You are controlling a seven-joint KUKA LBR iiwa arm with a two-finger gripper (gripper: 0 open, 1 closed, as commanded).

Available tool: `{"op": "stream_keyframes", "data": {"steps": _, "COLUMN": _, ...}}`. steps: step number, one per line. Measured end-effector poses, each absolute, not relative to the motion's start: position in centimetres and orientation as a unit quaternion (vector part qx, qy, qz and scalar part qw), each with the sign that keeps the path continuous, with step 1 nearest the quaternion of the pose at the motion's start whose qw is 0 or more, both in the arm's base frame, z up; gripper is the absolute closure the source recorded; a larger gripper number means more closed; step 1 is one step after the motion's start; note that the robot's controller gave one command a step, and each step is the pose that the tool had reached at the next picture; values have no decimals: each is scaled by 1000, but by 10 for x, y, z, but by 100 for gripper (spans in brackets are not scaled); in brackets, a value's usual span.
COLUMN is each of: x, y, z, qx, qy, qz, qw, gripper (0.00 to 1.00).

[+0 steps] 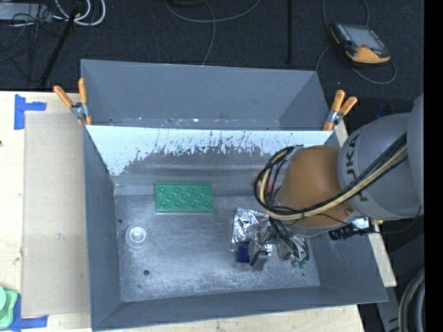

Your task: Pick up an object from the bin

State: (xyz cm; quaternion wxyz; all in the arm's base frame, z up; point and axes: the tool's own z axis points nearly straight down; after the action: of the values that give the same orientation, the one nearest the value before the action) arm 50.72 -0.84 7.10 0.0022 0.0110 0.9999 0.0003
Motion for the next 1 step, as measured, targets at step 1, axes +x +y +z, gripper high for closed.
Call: {"op": "stream_keyframes", "data": {"steps": 1, "x": 548, "y": 10, "z": 220, "qx": -15, "qy": 1000, "qz": 0, "qw": 5, "gripper": 100}}
